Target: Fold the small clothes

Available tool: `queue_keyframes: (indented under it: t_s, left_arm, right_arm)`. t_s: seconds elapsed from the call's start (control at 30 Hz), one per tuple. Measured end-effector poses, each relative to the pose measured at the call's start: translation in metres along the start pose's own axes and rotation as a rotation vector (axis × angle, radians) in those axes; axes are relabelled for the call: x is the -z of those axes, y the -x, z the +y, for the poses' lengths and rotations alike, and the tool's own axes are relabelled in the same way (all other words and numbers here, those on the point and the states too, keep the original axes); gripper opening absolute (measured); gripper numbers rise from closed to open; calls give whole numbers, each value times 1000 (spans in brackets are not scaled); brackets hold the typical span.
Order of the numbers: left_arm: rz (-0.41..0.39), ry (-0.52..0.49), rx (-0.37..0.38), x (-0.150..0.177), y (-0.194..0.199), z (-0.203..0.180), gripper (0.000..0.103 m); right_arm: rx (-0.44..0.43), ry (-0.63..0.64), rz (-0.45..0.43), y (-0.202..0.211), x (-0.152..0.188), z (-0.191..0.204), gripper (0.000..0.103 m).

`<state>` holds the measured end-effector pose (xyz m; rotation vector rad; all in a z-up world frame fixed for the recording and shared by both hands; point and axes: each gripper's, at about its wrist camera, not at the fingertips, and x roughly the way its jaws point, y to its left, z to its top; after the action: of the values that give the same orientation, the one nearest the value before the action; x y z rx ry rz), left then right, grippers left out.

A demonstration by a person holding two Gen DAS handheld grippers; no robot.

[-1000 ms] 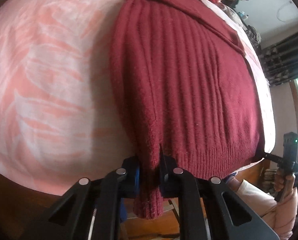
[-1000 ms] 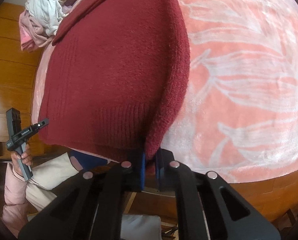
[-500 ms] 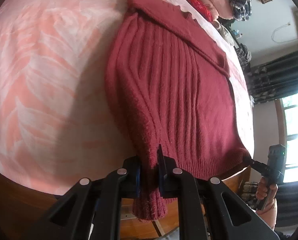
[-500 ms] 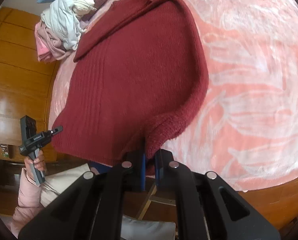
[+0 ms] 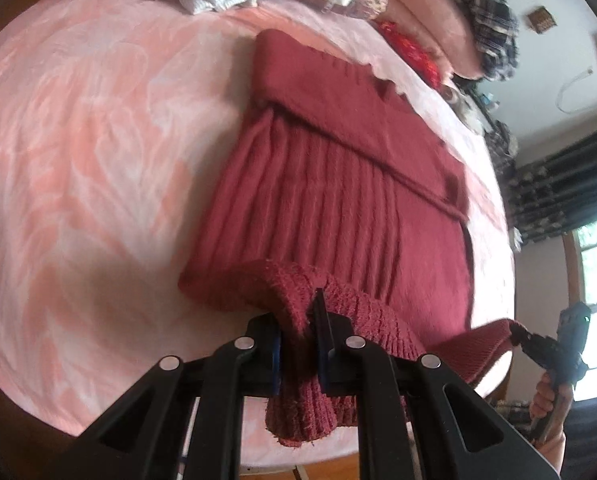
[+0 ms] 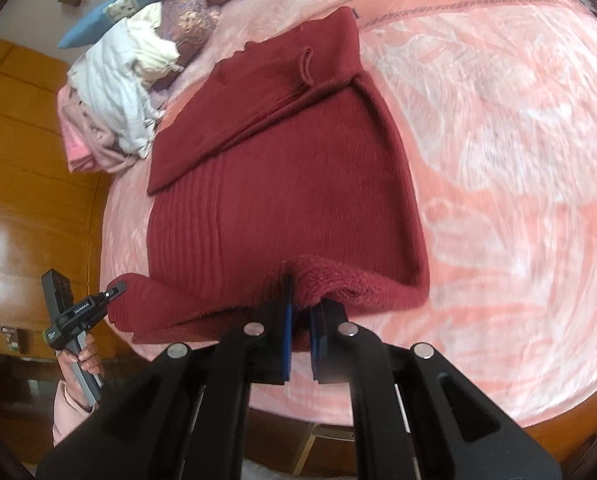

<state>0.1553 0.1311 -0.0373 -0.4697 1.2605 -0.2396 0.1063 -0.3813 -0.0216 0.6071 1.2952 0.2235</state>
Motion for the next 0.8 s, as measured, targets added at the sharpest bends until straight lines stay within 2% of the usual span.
queue_keyframes:
  t_s: [0.3, 0.4, 0.53, 0.7, 0.8]
  left_arm:
    - [27, 98, -64, -49, -37, -6, 13]
    - [37, 145, -61, -62, -46, -3, 13]
    - [46, 159, -76, -71, -55, 2, 13]
    - [70, 224, -51, -80, -64, 19, 13]
    - [111, 241, -52, -85, -75, 28, 18]
  right_arm:
    - [50, -41, -2, -19, -57, 4, 5]
    - [56, -40, 2, -29, -74, 6, 5]
    - [19, -74, 3, -46, -99, -1, 5]
    - [-5, -95, 7, -63, -118, -16, 5]
    - [10, -79, 27, -81, -125, -23, 7]
